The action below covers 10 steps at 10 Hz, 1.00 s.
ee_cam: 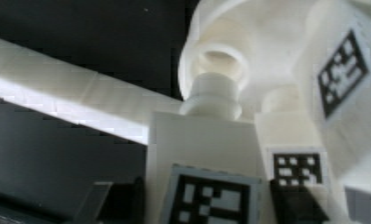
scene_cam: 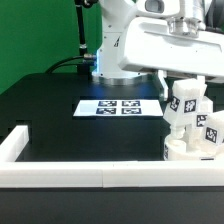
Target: Assemble stool
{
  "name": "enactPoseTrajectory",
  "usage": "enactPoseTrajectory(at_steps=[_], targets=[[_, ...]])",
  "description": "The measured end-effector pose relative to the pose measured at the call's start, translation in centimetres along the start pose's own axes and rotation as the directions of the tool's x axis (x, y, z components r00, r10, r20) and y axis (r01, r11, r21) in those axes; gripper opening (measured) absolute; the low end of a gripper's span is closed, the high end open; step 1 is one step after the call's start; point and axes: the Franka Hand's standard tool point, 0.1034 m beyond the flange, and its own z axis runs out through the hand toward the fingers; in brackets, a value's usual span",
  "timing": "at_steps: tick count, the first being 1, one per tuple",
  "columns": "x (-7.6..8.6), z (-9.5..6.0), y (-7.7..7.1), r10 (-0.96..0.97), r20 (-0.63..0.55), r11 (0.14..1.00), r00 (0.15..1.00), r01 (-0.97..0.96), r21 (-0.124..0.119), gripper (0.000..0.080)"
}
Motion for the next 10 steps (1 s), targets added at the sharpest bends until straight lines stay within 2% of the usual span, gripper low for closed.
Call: enactPoseTrajectory(at_steps=[3, 7, 10], targets=[[0.05, 0.51, -0.26, -0.003, -0.014, 1.0, 1.0, 0.003, -0.006, 0.0327], [0.06, 0.48, -0.32, 0.003, -0.028, 1.0, 1.0, -0.003, -0.012, 0.0327], [-0.11, 0.16, -0.41, 0.005, -0.021, 1.0, 1.0, -0.005, -0.008, 0.0327]])
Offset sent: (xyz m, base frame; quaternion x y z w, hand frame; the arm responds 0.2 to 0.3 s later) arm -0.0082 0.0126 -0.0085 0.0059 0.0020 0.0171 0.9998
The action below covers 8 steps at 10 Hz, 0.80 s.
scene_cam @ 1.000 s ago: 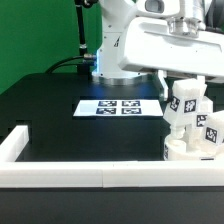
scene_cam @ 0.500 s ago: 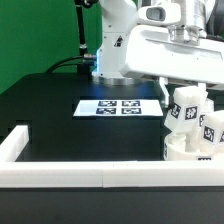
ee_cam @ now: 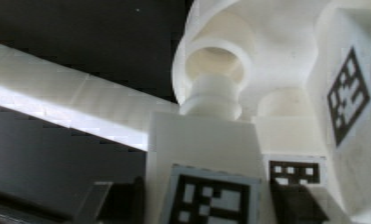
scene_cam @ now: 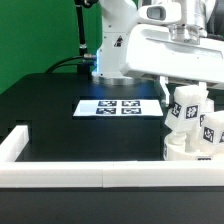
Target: Assemble stool
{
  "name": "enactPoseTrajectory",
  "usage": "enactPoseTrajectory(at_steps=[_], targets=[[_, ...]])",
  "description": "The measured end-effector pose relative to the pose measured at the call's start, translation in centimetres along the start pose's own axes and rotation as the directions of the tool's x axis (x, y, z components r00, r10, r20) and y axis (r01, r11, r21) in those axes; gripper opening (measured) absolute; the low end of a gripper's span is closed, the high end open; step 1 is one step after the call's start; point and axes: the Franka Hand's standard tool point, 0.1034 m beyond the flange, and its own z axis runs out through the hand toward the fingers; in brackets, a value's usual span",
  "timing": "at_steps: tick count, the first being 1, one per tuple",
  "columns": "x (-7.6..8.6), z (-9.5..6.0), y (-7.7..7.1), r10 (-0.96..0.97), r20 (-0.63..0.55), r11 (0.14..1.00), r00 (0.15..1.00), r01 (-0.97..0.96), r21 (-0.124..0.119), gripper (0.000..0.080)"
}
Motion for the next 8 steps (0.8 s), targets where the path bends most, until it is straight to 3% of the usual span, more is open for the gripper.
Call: enactPoseTrajectory(at_steps=[4, 8], targets=[[-1.01, -0.26, 0.06, 0.003, 0.014, 1.0, 1.0, -0.003, 0.001, 0.0327], [-0.93, -0.05, 0.04, 0.0, 0.006, 1.0, 1.0, 0.0, -0.003, 0.0327]])
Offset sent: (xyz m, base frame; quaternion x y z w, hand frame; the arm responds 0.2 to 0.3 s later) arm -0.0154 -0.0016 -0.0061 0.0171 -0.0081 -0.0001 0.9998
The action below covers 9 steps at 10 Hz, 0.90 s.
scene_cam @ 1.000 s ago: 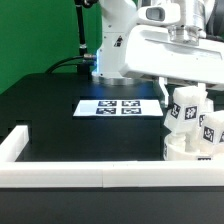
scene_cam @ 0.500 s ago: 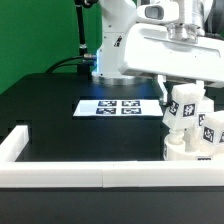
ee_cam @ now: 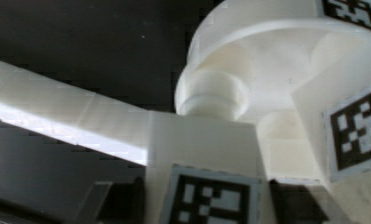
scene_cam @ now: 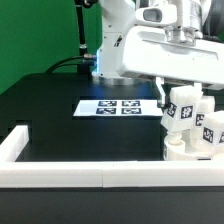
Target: Assemble stool
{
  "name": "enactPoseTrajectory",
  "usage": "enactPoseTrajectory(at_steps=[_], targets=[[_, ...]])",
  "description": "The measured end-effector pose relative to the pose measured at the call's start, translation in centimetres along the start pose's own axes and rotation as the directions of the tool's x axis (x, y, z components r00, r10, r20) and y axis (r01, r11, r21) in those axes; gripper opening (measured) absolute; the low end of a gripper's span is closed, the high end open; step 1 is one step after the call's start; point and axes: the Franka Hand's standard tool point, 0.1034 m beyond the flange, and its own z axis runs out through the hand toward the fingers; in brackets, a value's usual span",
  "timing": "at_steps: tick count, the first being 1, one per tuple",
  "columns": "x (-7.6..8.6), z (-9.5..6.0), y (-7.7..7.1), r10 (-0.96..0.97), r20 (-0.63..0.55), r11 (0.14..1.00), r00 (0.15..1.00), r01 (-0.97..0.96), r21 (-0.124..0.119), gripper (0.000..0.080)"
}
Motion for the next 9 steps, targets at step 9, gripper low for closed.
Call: enactPoseTrajectory(at_steps=[9], targets=[[-0.48, 0.83, -0.2, -0.006, 0.012, 1.0, 1.0, 0.006, -0.001, 0.0327]])
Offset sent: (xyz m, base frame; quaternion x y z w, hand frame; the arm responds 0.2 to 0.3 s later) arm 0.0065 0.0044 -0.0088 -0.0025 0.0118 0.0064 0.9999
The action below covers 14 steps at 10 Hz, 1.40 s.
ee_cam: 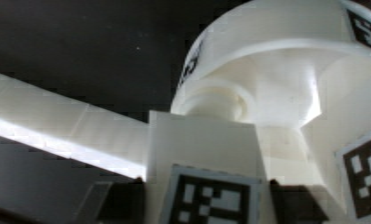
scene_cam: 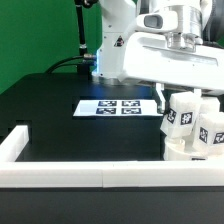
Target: Assemble stool
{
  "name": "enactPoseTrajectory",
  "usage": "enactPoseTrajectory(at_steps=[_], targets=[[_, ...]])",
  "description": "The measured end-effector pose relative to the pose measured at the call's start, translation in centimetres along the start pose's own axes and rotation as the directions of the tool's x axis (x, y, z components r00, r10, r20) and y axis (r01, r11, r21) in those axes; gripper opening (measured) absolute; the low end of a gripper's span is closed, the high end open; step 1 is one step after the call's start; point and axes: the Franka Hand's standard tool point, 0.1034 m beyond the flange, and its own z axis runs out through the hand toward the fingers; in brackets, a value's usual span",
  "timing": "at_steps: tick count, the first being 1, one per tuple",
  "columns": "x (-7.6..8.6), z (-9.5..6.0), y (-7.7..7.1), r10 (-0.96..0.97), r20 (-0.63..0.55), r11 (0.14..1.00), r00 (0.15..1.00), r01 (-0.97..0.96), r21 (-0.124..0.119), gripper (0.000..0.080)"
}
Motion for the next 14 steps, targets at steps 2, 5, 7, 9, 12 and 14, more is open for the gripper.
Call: enactPoseTrajectory(at_steps=[2, 5, 7, 9, 12, 14], targets=[[0.0, 0.0, 0.0, 0.0, 0.0, 1.0, 1.0, 0.0, 0.0, 0.0327], [-0.08, 0.02, 0.03, 0.0, 0.004, 1.0, 1.0, 0.0, 0.0, 0.0419], [-0.11, 0.03, 0.17, 0.002, 0.004, 1.0, 1.0, -0.002, -0.002, 0.062], [-0.16, 0.05, 0.18, 0.002, 0.006, 1.0, 1.0, -0.002, -0.001, 0.0645], [-0.17, 0.05, 0.17, 0.002, 0.006, 1.0, 1.0, -0.002, -0.001, 0.0649], [-0.17, 0.05, 0.17, 0.002, 0.006, 1.0, 1.0, -0.002, -0.001, 0.0649]])
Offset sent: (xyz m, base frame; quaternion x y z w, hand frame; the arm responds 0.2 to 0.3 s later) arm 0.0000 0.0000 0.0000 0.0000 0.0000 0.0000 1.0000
